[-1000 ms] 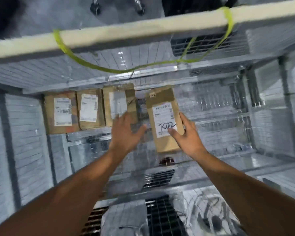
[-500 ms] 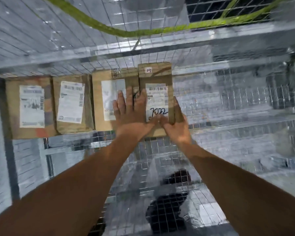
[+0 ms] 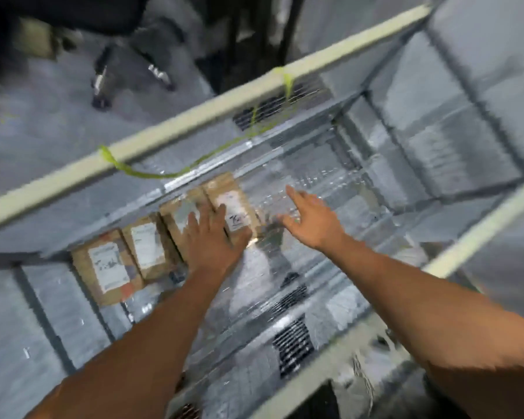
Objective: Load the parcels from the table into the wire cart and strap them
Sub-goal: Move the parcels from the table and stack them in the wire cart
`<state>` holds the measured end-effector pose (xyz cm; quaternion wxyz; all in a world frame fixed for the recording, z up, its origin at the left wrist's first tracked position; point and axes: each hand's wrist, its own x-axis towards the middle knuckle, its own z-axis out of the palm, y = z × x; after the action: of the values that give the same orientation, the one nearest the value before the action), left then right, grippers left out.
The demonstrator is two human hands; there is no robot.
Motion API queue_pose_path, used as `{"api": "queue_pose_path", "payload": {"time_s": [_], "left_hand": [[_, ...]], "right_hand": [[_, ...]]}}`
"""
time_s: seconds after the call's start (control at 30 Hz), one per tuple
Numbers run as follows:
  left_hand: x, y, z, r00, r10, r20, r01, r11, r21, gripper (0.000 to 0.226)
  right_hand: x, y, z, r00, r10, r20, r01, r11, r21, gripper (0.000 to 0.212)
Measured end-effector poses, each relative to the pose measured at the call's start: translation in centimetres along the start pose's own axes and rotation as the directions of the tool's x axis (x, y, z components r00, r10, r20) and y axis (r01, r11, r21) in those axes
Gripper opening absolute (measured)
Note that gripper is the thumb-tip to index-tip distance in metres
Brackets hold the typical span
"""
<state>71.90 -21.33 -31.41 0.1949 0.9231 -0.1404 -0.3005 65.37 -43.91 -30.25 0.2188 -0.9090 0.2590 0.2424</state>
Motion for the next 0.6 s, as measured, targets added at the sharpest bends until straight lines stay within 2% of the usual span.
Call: {"api": "queue_pose_path", "payload": {"time_s": [0.13, 0.23, 0.3, 0.37, 0.43, 0.53, 0.6], "left_hand": [[-9.5, 5.2, -6.9, 0.966, 0.255, -0.033, -0.255, 0.967, 0.004, 0.088], [-16.8, 10.7, -9.1, 0.910, 0.414, -0.028, -0.415, 0.910, -0.020, 0.085], [-21.7, 14.2, -9.1, 0.858, 0.508, 0.073, -0.509, 0.861, -0.015, 0.087], [-26.1, 17.4, -7.2, 0.731, 0.665, 0.150, -0.675, 0.737, 0.025, 0.096], [-31.7, 21.3, -3.9, 0.601, 0.768, 0.220, -0.791, 0.611, 0.028, 0.100], [-41.4, 26.4, 1.9, 0.426, 0.843, 0.328, -0.880, 0.471, -0.068, 0.101], [-48.1, 28.5, 5.6, 0.303, 0.862, 0.407, -0.906, 0.393, -0.158, 0.099]], "right_hand": [[-15.3, -1.1, -6.5, 0.945, 0.137, -0.297, -0.073, 0.973, 0.218, 0.075], [-28.1, -0.8, -9.2, 0.829, 0.315, -0.462, -0.151, 0.922, 0.358, 0.072], [-36.6, 0.0, -9.8, 0.726, 0.445, -0.525, -0.202, 0.867, 0.455, 0.070], [-45.2, 2.0, -9.3, 0.591, 0.596, -0.544, -0.290, 0.786, 0.547, 0.070], [-54.8, 4.7, -7.4, 0.410, 0.754, -0.513, -0.385, 0.653, 0.652, 0.070], [-68.0, 8.1, -3.2, 0.102, 0.883, -0.459, -0.433, 0.455, 0.779, 0.068], [-75.4, 9.5, -0.2, -0.071, 0.915, -0.398, -0.422, 0.334, 0.843, 0.066]]}}
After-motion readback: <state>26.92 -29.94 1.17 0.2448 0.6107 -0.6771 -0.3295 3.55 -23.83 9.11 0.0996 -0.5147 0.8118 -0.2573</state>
